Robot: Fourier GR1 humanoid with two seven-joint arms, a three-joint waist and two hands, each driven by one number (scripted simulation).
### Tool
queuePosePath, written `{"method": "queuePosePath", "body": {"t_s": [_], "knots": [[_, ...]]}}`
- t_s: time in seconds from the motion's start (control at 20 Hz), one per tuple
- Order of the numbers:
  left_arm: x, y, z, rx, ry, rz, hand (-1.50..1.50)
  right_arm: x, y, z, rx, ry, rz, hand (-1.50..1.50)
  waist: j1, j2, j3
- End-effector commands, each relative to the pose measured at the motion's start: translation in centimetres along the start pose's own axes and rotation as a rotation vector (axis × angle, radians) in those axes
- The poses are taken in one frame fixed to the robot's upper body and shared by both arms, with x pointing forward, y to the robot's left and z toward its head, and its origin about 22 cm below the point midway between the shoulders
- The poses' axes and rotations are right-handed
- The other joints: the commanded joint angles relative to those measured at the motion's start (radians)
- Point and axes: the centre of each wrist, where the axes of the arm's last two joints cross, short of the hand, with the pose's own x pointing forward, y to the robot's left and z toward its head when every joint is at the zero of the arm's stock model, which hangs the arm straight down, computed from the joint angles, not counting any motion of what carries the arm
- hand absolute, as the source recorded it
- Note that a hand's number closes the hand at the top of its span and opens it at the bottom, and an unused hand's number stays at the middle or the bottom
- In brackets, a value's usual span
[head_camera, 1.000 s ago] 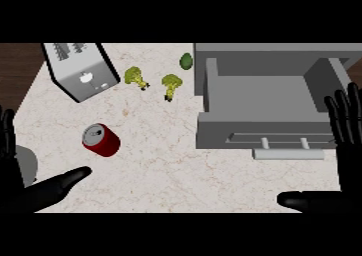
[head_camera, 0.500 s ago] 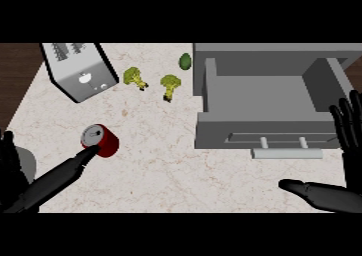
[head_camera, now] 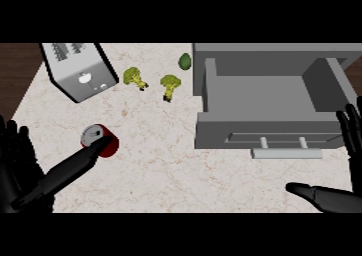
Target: Pick up the can, place it into the drawer and close the drawer
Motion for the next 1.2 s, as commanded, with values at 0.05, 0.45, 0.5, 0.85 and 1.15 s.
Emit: {"method": "queuePosePath", "body": {"t_s": [0.05,0.45,0.5,0.85,1.15], "knots": [[-2.5,-1.4,0.0,-0.009,0.051,-0.015,-1.50,0.8,-1.7,0.7,0.006,-0.006,-0.015,-1.50,-0.001,0.000,0.000],[-7.9,-2.3,-1.0,0.038,0.093,-0.048,-1.50,-0.2,-1.6,0.7,-0.007,-0.014,-0.004,-1.50,-0.001,0.001,-0.001],[-7.4,-0.8,1.2,0.037,0.091,-0.054,-1.50,1.8,-2.5,1.7,0.002,-0.020,0.019,-1.50,0.000,-0.001,-0.001],[-11.2,-3.2,0.5,0.069,0.124,-0.073,-1.50,2.3,-1.6,3.0,-0.026,-0.034,0.006,-1.50,-0.003,-0.001,-0.001],[-14.5,-2.0,1.0,0.093,0.147,-0.072,-1.50,3.1,-3.5,2.5,-0.017,-0.028,0.034,-1.50,-0.001,0.000,-0.001]]}}
